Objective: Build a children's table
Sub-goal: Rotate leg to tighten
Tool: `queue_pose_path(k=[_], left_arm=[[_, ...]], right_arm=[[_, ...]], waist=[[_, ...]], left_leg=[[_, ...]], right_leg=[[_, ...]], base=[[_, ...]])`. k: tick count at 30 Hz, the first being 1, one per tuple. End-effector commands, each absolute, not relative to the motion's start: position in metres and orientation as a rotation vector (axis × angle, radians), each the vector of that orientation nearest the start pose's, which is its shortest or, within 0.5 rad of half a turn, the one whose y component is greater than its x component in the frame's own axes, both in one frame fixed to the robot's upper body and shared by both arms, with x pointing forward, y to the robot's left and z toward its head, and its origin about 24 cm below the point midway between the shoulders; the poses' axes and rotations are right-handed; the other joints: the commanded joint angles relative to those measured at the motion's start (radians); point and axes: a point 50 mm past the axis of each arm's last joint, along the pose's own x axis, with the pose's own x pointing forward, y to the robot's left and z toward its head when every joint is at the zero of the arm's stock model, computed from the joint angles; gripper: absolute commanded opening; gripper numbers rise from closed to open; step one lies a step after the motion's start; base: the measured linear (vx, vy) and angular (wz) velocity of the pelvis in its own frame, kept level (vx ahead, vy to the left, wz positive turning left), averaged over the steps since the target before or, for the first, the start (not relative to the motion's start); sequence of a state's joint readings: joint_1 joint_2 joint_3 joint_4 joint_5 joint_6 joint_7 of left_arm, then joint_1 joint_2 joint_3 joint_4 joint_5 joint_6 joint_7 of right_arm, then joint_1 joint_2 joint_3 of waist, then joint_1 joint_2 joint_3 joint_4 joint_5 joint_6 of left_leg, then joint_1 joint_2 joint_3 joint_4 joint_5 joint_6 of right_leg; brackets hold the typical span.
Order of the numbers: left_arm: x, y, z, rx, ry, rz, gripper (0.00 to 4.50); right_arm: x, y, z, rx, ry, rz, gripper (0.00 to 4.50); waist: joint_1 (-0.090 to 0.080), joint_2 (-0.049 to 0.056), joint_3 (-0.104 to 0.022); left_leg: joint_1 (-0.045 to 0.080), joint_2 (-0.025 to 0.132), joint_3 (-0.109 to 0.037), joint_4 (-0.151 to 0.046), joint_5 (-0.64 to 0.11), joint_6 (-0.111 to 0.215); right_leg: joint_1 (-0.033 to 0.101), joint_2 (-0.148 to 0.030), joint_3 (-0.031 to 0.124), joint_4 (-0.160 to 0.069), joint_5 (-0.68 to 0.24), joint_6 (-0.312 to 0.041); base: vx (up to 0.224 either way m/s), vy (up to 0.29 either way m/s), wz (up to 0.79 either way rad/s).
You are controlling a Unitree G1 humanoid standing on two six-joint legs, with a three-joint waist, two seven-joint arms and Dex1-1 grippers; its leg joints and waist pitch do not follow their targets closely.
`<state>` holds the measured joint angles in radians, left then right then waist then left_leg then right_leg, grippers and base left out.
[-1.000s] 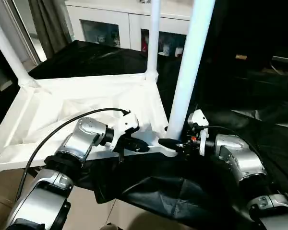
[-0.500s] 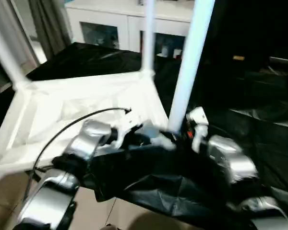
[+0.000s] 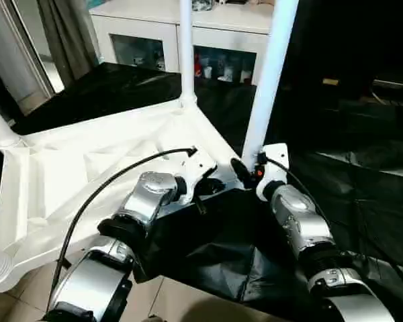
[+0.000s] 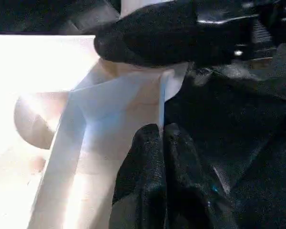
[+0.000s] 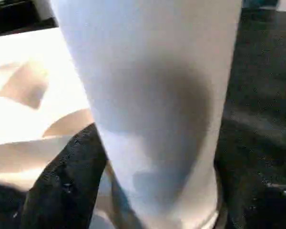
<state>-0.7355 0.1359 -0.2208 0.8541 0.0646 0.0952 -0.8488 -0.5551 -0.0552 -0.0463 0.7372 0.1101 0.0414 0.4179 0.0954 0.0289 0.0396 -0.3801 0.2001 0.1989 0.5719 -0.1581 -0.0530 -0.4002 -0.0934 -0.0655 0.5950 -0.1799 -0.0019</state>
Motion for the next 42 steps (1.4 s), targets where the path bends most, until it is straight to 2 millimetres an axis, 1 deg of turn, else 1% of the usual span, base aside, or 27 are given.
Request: queue_pose_path(k=[1, 3, 4, 5, 6, 7, 9, 10, 11, 12, 15, 16, 18, 19, 21, 26, 28, 29, 30, 31, 32, 33, 34, 37, 40, 41, 42], left_arm=[[0.344, 0.078, 0.055, 0.299, 0.336, -1.132, 0.0], [0.342, 0.084, 0.056, 0.313, 0.339, -1.176, 0.0], [0.339, 0.091, 0.055, 0.328, 0.36, -1.223, 0.0], [0.339, 0.091, 0.055, 0.328, 0.36, -1.223, 0.0], [0.336, 0.096, 0.056, 0.336, 0.374, -1.266, 0.0], [0.335, 0.098, 0.056, 0.338, 0.378, -1.288, 0.0], [0.332, 0.102, 0.058, 0.329, 0.388, -1.337, 0.0], [0.332, 0.102, 0.058, 0.329, 0.388, -1.337, 0.0], [0.33, 0.104, 0.059, 0.317, 0.393, -1.361, 0.0], [0.327, 0.109, 0.061, 0.308, 0.409, -1.407, 0.0], [0.324, 0.114, 0.061, 0.313, 0.433, -1.442, 0.0], [0.323, 0.117, 0.059, 0.324, 0.448, -1.449, 0.0], [0.323, 0.118, 0.058, 0.326, 0.448, -1.447, 0.0], [0.322, 0.118, 0.058, 0.327, 0.448, -1.446, 0.0], [0.322, 0.12, 0.056, 0.332, 0.45, -1.433, 0.0], [0.321, 0.121, 0.055, 0.324, 0.451, -1.418, 0.0], [0.327, 0.119, 0.055, 0.345, 0.425, -1.341, 0.0], [0.331, 0.118, 0.055, 0.354, 0.415, -1.296, 0.0], [0.341, 0.115, 0.054, 0.362, 0.405, -1.176, 0.0], [0.343, 0.114, 0.054, 0.362, 0.406, -1.14, 0.0], [0.345, 0.111, 0.054, 0.356, 0.398, -1.117, 0.0], [0.347, 0.108, 0.054, 0.342, 0.392, -1.097, 0.0], [0.349, 0.105, 0.054, 0.329, 0.387, -1.073, 0.0], [0.352, 0.088, 0.054, 0.293, 0.365, -1.007, 0.0], [0.354, 0.081, 0.054, 0.28, 0.357, -0.983, 0.0], [0.353, 0.076, 0.053, 0.271, 0.354, -0.995, 0.0], [0.352, 0.07, 0.053, 0.269, 0.351, -1.001, 0.0]], right_arm=[[0.328, -0.091, 0.022, 0.05, 0.285, 0.728, 3.54], [0.326, -0.097, 0.025, 0.03, 0.277, 0.795, 3.54], [0.322, -0.105, 0.029, 0.029, 0.275, 0.892, 3.54], [0.322, -0.105, 0.029, 0.029, 0.275, 0.892, 3.54], [0.319, -0.112, 0.032, 0.019, 0.275, 0.959, 3.54], [0.318, -0.116, 0.033, 0.011, 0.275, 0.984, 3.54], [0.315, -0.124, 0.036, -0.009, 0.279, 1.042, 3.54], [0.315, -0.124, 0.036, -0.009, 0.279, 1.042, 3.54], [0.314, -0.128, 0.036, -0.019, 0.285, 1.065, 3.54], [0.313, -0.137, 0.039, -0.027, 0.287, 1.108, 3.54], [0.312, -0.144, 0.044, -0.028, 0.287, 1.154, 3.54], [0.311, -0.147, 0.045, -0.025, 0.294, 1.173, 3.54], [0.311, -0.147, 0.045, -0.026, 0.296, 1.184, 3.31], [0.311, -0.147, 0.045, -0.026, 0.296, 1.186, 3.22], [0.31, -0.145, 0.044, -0.031, 0.305, 1.192, 3.1], [0.307, -0.143, 0.041, 0.001, 0.307, 1.196, 2.68], [0.309, -0.138, 0.035, -0.014, 0.297, 1.105, 2.62], [0.313, -0.137, 0.031, -0.027, 0.303, 1.029, 2.61], [0.321, -0.135, 0.02, -0.052, 0.324, 0.849, 2.61], [0.322, -0.134, 0.017, -0.057, 0.332, 0.797, 2.61], [0.323, -0.133, 0.014, -0.049, 0.339, 0.758, 2.6], [0.324, -0.13, 0.012, -0.031, 0.343, 0.724, 2.59], [0.325, -0.126, 0.01, -0.01, 0.347, 0.686, 2.57], [0.328, -0.112, 0.007, 0.055, 0.356, 0.563, 2.56], [0.33, -0.101, 0.007, 0.061, 0.352, 0.533, 2.55], [0.331, -0.094, 0.008, 0.067, 0.357, 0.528, 2.55], [0.331, -0.087, 0.009, 0.067, 0.351, 0.535, 2.55]], waist=[[0.001, -0.01, -0.057], [0.0, -0.009, -0.06], [0.0, -0.015, -0.06], [0.0, -0.015, -0.06], [0.007, -0.014, -0.063], [0.009, -0.014, -0.065], [0.011, -0.017, -0.066], [0.015, -0.013, -0.067], [0.017, -0.016, -0.066], [0.022, -0.015, -0.066], [0.028, -0.012, -0.066], [0.033, -0.008, -0.063], [0.035, -0.01, -0.061], [0.035, -0.007, -0.061], [0.037, -0.008, -0.061], [0.04, -0.01, -0.064], [0.04, -0.006, -0.066], [0.039, -0.007, -0.065], [0.036, -0.005, -0.064], [0.032, -0.004, -0.062], [0.025, -0.004, -0.056], [0.023, -0.006, -0.055], [0.016, -0.004, -0.054], [0.009, -0.002, -0.055], [0.008, -0.001, -0.055], [0.01, 0.004, -0.056], [0.007, 0.001, -0.055]], left_leg=[[0.016, 0.028, -0.021, -0.073, -0.303, 0.017], [0.012, 0.029, -0.019, -0.068, -0.274, 0.028], [0.009, 0.029, -0.018, -0.067, -0.252, 0.039], [0.009, 0.029, -0.018, -0.067, -0.252, 0.039], [0.009, 0.032, -0.015, -0.061, -0.213, 0.06], [0.009, 0.033, -0.015, -0.059, -0.2, 0.067], [0.009, 0.033, -0.012, -0.055, -0.175, 0.084], [0.011, 0.034, -0.012, -0.052, -0.159, 0.09], [0.012, 0.034, -0.01, -0.052, -0.154, 0.093], [0.013, 0.035, -0.01, -0.051, -0.156, 0.092], [0.017, 0.037, -0.009, -0.051, -0.174, 0.091], [0.017, 0.038, -0.009, -0.053, -0.189, 0.082], [0.019, 0.038, -0.01, -0.057, -0.214, 0.065], [0.018, 0.038, -0.011, -0.057, -0.222, 0.059], [0.02, 0.038, -0.012, -0.059, -0.237, 0.039], [0.019, 0.037, -0.013, -0.057, -0.215, 0.039], [0.018, 0.037, -0.013, -0.056, -0.202, 0.04], [0.019, 0.036, -0.012, -0.056, -0.207, 0.037], [0.02, 0.034, -0.013, -0.058, -0.219, 0.025], [0.021, 0.034, -0.012, -0.059, -0.234, 0.012], [0.024, 0.031, -0.017, -0.066, -0.284, -0.018], [0.027, 0.029, -0.017, -0.067, -0.305, -0.025], [0.029, 0.03, -0.018, -0.069, -0.332, -0.027], [0.028, 0.032, -0.02, -0.071, -0.34, -0.028], [0.027, 0.028, -0.019, -0.071, -0.344, -0.024], [0.027, 0.028, -0.021, -0.071, -0.345, -0.023], [0.024, 0.028, -0.02, -0.071, -0.345, -0.02]], right_leg=[[0.043, -0.056, 0.036, -0.079, -0.27, -0.172], [0.046, -0.056, 0.036, -0.074, -0.224, -0.184], [0.049, -0.054, 0.034, -0.069, -0.189, -0.195], [0.049, -0.054, 0.034, -0.069, -0.189, -0.195], [0.049, -0.053, 0.033, -0.059, -0.126, -0.217], [0.052, -0.053, 0.032, -0.055, -0.102, -0.226], [0.051, -0.053, 0.032, -0.049, -0.055, -0.248], [0.049, -0.053, 0.031, -0.046, -0.035, -0.259], [0.047, -0.053, 0.031, -0.045, -0.025, -0.268], [0.048, -0.054, 0.032, -0.045, -0.033, -0.272], [0.045, -0.054, 0.033, -0.046, -0.05, -0.276], [0.043, -0.054, 0.033, -0.049, -0.077, -0.271], [0.043, -0.054, 0.033, -0.053, -0.114, -0.263], [0.043, -0.055, 0.034, -0.054, -0.126, -0.259], [0.042, -0.055, 0.035, -0.057, -0.149, -0.248], [0.045, -0.054, 0.035, -0.051, -0.108, -0.247], [0.042, -0.054, 0.034, -0.049, -0.087, -0.248], [0.042, -0.053, 0.034, -0.05, -0.091, -0.248], [0.04, -0.054, 0.034, -0.053, -0.112, -0.245], [0.035, -0.056, 0.036, -0.056, -0.135, -0.243], [0.037, -0.056, 0.035, -0.064, -0.224, -0.223], [0.037, -0.057, 0.034, -0.07, -0.271, -0.21], [0.034, -0.059, 0.037, -0.079, -0.318, -0.191], [0.033, -0.057, 0.038, -0.078, -0.313, -0.184], [0.032, -0.054, 0.038, -0.081, -0.298, -0.18], [0.033, -0.055, 0.038, -0.08, -0.296, -0.179], [0.033, -0.054, 0.038, -0.08, -0.293, -0.177]], base=[[0.0, 0.0, 0.0], [0.0, 0.0, 0.0], [0.0, 0.0, 0.0], [0.0, 0.0, 0.0], [0.0, 0.0, 0.0], [0.0, 0.0, 0.0], [0.0, 0.0, 0.0], [0.0, 0.0, 0.0], [0.0, 0.0, 0.0], [0.0, 0.0, 0.0], [0.0, 0.0, 0.0], [0.0, 0.0, 0.0], [0.0, 0.0, 0.0], [0.0, 0.0, 0.0], [0.0, 0.0, 0.0], [0.0, 0.0, 0.0], [0.0, 0.0, 0.0], [0.0, 0.0, 0.0], [0.0, 0.0, 0.0], [0.0, 0.0, 0.0], [0.0, 0.0, 0.0], [0.0, 0.0, 0.0], [0.0, 0.0, 0.0], [0.0, 0.0, 0.0], [0.0, 0.0, 0.0], [0.0, 0.0, 0.0], [0.0, 0.0, 0.0]])
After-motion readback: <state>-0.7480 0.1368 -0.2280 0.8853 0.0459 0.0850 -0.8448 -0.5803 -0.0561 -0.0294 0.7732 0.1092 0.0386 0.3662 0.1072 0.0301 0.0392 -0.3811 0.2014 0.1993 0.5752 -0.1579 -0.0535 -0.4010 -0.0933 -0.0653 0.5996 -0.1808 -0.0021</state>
